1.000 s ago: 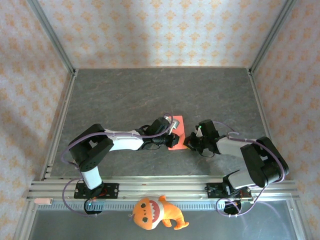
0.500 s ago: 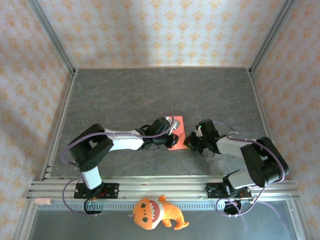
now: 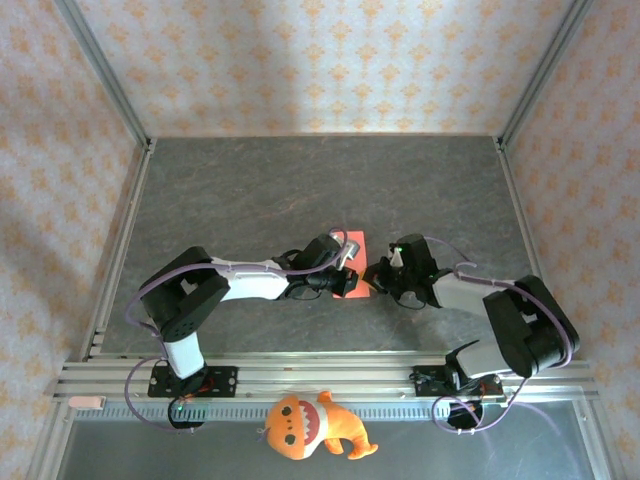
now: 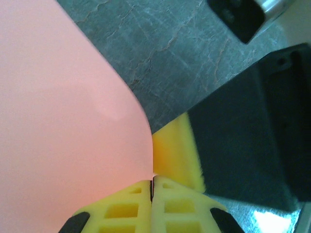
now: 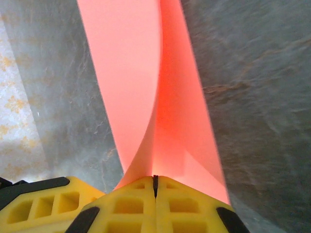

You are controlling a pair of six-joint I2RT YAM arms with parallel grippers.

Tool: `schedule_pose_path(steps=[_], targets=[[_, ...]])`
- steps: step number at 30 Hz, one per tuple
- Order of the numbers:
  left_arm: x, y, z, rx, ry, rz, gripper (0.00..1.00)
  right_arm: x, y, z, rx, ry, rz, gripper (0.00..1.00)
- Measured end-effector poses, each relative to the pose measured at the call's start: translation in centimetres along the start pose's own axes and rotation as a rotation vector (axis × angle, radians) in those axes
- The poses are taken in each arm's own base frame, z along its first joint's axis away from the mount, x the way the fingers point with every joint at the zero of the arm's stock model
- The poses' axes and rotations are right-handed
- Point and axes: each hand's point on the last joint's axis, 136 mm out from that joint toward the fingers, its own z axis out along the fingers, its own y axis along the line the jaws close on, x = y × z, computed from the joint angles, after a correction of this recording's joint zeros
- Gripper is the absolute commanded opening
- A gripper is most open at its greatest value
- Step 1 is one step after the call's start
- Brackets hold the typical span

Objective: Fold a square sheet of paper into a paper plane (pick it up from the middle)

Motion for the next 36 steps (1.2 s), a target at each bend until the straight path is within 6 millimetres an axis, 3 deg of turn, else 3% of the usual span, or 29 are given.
schedule_pose_path(steps=[29, 36], targets=[[-1.2, -0.3, 0.1, 0.016, -0.049, -0.064, 0.0, -0.3, -1.9, 1.1, 0.082, -0.009, 0.02, 0.02], [-1.3, 0.6, 0.0, -0.002, -0.044, -0.06, 0.0, -0.9, -1.8, 1.4, 0.102, -0.013, -0.025, 0.01]])
